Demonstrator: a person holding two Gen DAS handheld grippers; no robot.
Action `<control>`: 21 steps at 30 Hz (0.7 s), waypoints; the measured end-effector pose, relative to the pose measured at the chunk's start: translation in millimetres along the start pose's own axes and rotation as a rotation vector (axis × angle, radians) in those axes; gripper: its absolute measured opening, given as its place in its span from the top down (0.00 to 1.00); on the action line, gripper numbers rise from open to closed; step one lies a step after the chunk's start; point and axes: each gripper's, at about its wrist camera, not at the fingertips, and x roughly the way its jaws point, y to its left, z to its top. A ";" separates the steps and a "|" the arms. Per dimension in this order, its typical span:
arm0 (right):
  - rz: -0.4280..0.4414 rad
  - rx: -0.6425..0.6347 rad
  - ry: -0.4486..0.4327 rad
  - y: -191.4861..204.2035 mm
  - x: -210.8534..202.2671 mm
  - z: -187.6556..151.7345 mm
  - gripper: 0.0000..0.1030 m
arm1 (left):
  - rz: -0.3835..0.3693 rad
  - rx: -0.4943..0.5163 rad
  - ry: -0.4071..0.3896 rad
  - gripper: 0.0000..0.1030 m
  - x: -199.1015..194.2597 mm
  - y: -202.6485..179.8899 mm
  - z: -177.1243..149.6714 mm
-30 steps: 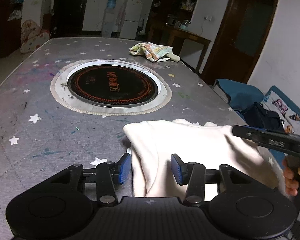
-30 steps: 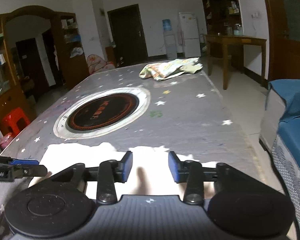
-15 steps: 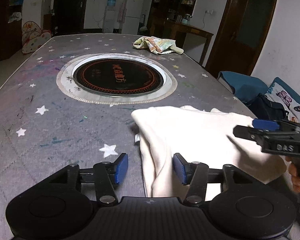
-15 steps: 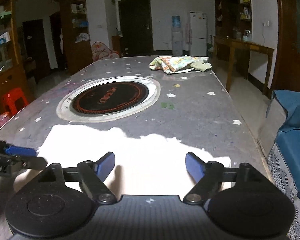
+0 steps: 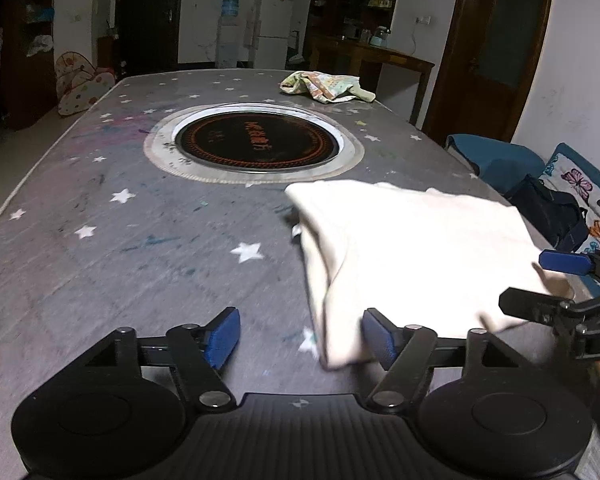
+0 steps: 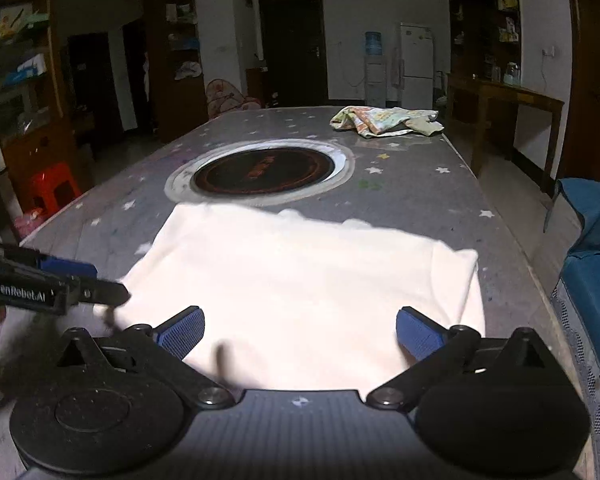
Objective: Fold clothes
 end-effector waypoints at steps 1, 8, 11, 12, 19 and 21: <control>-0.003 -0.013 0.002 3.1 -1.5 -3.1 0.00 | 0.009 0.002 -0.002 0.25 -3.0 0.7 -2.9; -0.009 -0.051 0.005 22.8 -8.9 -17.4 0.00 | 0.083 -0.009 -0.020 0.10 -18.6 14.9 -21.2; -0.011 -0.039 0.003 28.0 -9.0 -20.0 0.00 | 0.121 -0.016 -0.027 0.04 -22.8 20.6 -27.4; -0.015 -0.035 0.004 28.9 -7.8 -20.6 0.00 | 0.135 -0.016 -0.030 0.03 -23.7 22.8 -29.0; -0.059 -0.014 0.052 31.9 5.6 -25.8 0.00 | 0.217 -0.002 -0.051 0.00 -26.0 35.2 -40.3; -0.073 -0.027 0.061 34.4 7.8 -26.4 0.00 | 0.221 -0.009 -0.043 0.00 -24.2 38.6 -43.4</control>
